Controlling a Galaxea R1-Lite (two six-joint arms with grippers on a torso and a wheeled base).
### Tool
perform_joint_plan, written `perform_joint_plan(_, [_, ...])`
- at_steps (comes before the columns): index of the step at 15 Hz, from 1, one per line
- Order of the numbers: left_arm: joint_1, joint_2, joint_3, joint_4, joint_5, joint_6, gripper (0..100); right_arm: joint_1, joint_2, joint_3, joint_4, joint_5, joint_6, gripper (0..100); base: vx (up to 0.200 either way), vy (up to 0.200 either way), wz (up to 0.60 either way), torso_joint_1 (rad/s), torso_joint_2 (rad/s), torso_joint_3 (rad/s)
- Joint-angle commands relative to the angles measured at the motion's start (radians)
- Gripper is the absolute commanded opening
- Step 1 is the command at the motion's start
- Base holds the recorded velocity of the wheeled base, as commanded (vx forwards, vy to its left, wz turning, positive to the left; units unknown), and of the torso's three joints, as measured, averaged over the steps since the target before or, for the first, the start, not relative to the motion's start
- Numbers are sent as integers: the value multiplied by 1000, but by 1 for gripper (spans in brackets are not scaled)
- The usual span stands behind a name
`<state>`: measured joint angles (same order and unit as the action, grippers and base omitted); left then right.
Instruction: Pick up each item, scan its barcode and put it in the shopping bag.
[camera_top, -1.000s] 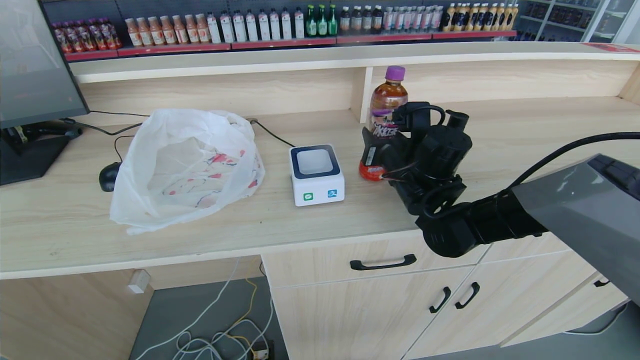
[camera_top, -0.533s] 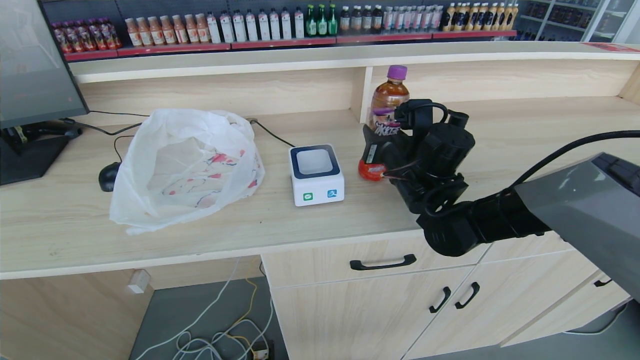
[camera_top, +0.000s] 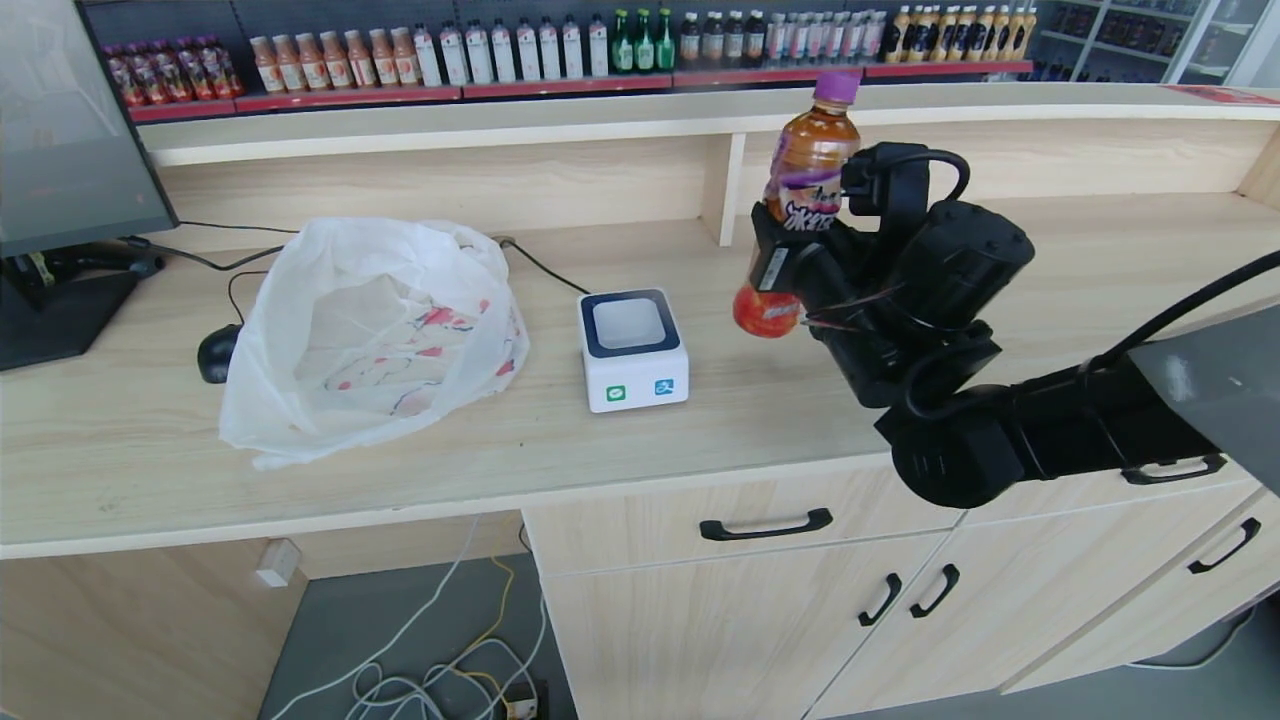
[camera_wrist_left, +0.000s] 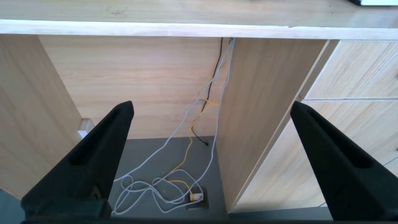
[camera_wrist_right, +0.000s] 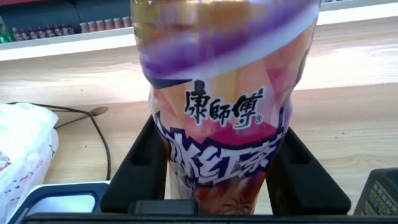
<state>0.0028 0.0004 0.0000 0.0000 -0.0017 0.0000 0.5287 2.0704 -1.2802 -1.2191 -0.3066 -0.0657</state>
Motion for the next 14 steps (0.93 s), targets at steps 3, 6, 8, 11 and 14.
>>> perform_joint_plan(3, [0,0,0,0,0,0,100,27,-82,61,-17,0,0,0,0,0,0,0,0,0])
perform_joint_plan(6, [0,0,0,0,0,0,100,45,-144,133,-31,0,0,0,0,0,0,0,0,0])
perform_joint_plan(8, [0,0,0,0,0,0,100,47,-182,176,-37,4,-2,0,0,0,0,0,0,0])
perform_joint_plan(11, [0,0,0,0,0,0,100,71,-243,266,-48,4,-2,0,0,0,0,0,0,0])
perform_joint_plan(14, [0,0,0,0,0,0,100,102,-332,407,-54,4,-2,0,0,0,0,0,0,0])
